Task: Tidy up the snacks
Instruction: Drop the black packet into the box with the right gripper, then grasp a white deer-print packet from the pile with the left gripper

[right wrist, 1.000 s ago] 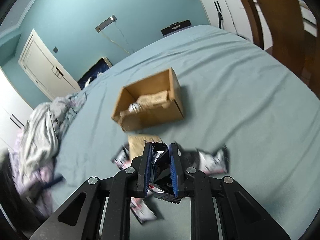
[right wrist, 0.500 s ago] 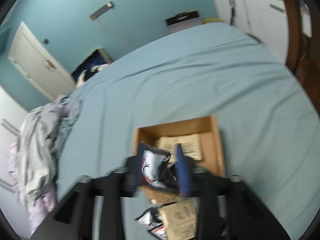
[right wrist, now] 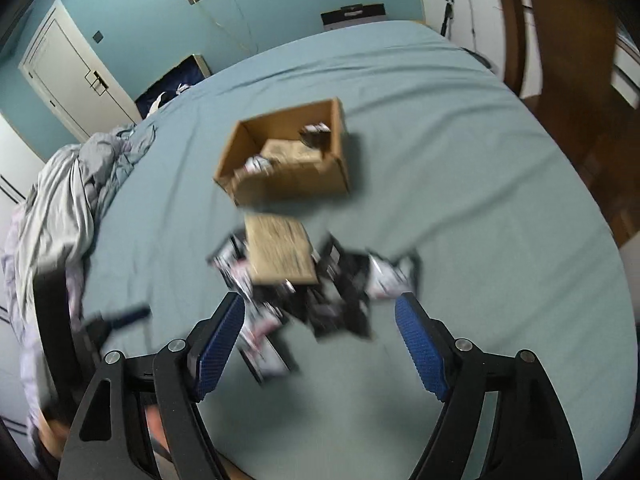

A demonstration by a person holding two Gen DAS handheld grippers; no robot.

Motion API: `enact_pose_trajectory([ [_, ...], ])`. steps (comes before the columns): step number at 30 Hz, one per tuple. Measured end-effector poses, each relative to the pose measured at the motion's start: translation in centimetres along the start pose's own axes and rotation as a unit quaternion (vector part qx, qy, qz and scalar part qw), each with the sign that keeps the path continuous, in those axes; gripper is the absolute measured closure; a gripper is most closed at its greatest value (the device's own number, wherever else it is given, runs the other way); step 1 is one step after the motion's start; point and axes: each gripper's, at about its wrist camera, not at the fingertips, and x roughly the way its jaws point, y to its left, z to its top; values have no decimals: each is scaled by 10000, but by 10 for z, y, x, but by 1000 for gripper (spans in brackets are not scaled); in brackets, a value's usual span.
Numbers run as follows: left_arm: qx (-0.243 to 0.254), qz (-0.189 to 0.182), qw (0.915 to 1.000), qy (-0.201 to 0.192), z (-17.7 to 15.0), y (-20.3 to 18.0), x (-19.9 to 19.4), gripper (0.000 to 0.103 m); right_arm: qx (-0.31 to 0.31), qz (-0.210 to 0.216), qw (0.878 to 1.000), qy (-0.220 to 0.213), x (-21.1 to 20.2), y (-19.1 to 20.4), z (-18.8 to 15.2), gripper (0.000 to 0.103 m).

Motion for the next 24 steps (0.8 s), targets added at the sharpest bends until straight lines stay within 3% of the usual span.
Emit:
enact_pose_trajectory([
  [4,161,41,9992,371,-7,-7,17,0,-29,-348,9968,-725,-5,-23,-54,26],
  [6,147,25,9983,563,-11,-9,25,0,140,-817,9952,-526,5,-26,-68,26],
  [10,170,36,9962,849,-16,-15,41,0,566,-306,9979,-121,27,-35,-61,26],
  [13,262,213,9946,983,-19,-17,50,0,604,-32,9979,-225,32,-27,-58,26],
  [18,319,-51,9911,1290,-21,-26,65,0,228,191,9995,-108,41,-24,-66,26],
  [24,915,260,9838,1522,-25,-59,95,0,207,126,9997,-87,47,-36,-56,26],
])
